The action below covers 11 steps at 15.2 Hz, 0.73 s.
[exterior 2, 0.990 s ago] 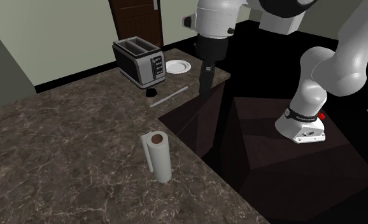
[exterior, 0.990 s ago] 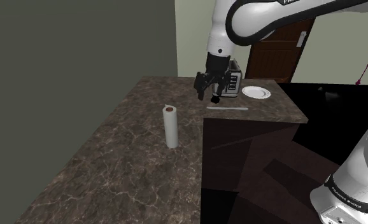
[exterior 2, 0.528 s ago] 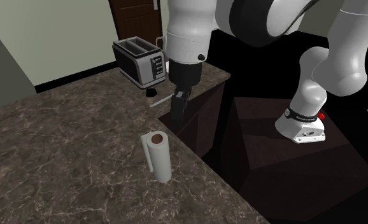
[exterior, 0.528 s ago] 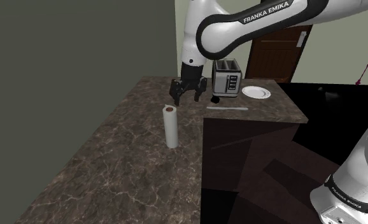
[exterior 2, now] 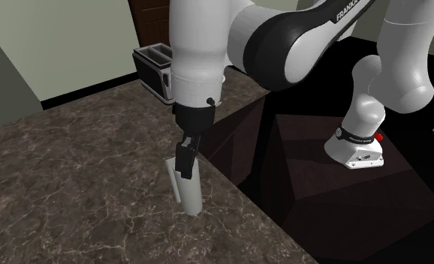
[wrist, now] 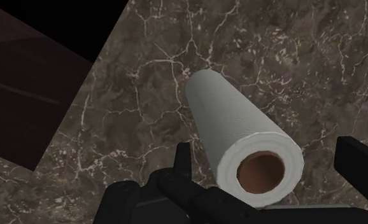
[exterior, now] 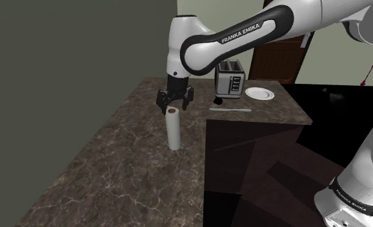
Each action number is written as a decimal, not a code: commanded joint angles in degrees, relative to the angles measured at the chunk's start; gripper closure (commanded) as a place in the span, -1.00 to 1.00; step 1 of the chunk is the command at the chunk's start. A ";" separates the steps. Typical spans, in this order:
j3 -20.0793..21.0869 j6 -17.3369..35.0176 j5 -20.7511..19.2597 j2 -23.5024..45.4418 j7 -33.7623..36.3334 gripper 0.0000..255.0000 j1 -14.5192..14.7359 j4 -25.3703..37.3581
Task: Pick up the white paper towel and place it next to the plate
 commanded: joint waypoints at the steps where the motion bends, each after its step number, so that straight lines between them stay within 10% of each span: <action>1: -0.06 1.29 -0.31 0.65 0.26 -1.00 0.16 -0.64; 11: -0.18 2.87 -0.79 1.68 0.56 -1.00 0.38 -1.26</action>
